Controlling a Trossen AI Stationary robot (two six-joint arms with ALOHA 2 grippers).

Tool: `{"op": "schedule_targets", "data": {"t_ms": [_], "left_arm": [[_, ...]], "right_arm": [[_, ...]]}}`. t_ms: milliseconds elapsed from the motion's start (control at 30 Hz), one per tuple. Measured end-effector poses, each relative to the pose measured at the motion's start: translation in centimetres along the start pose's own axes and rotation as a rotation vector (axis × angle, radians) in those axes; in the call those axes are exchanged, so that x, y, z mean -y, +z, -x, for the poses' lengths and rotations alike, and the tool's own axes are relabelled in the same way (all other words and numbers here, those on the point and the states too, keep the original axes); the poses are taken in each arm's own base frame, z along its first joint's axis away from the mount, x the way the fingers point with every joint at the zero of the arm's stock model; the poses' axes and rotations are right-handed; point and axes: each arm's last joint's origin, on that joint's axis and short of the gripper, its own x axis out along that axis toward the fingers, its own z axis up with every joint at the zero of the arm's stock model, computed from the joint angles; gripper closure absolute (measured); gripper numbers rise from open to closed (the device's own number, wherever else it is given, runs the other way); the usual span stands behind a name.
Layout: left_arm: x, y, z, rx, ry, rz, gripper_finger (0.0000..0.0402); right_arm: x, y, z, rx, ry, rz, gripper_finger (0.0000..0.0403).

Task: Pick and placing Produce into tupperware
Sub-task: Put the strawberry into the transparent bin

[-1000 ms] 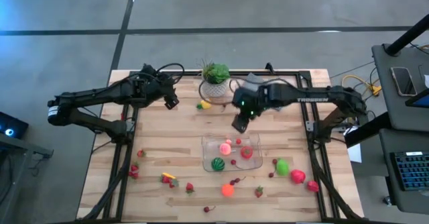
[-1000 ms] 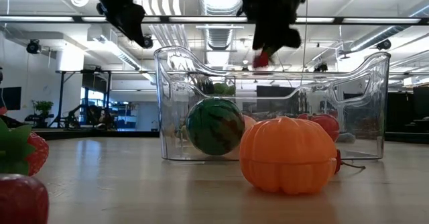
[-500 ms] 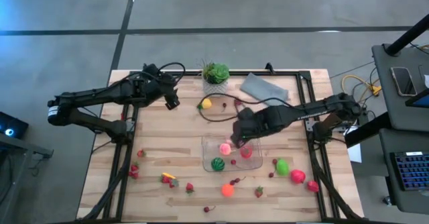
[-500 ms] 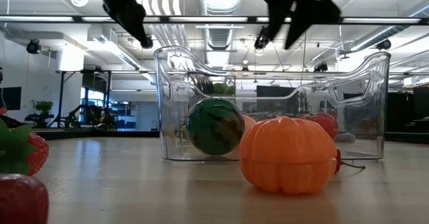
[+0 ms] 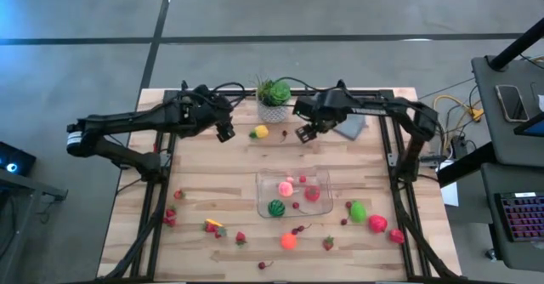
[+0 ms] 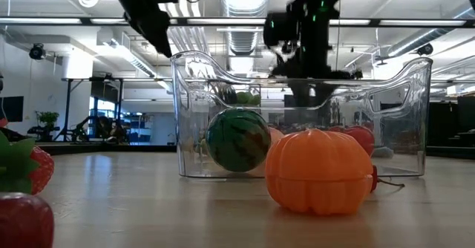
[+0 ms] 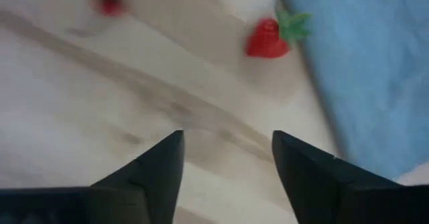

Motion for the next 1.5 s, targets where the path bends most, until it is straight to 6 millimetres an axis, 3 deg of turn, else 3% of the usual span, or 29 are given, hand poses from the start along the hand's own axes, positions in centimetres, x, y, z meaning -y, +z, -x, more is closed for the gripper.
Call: {"op": "schedule_targets", "data": {"t_ms": [200, 400, 633, 1133, 1500], "left_arm": [[1.1, -0.3, -1.4, -0.086, -0.012, 0.009, 0.0070], [1.8, -0.1, -2.3, -0.109, -0.010, -0.009, 0.0070], [2.1, -0.1, -2.9, -0.125, -0.005, -0.023, 0.0070], [1.5, -0.2, -3.0, -0.129, 0.004, -0.061, 0.0070], [1.4, -0.2, -3.0, -0.133, 0.006, -0.062, 0.0070]], "right_arm": [[2.5, 2.0, -2.2, -0.034, -0.018, -0.094, 0.0117], [4.2, 3.1, -2.6, -0.032, 0.008, -0.292, 0.0105], [4.1, 4.2, -4.1, 0.019, 0.135, -0.461, 0.0125], [3.6, 4.8, -8.0, -0.001, 0.072, -0.534, 0.0161], [3.5, 5.4, -7.9, 0.058, 0.028, -0.526, 0.0214]]}}
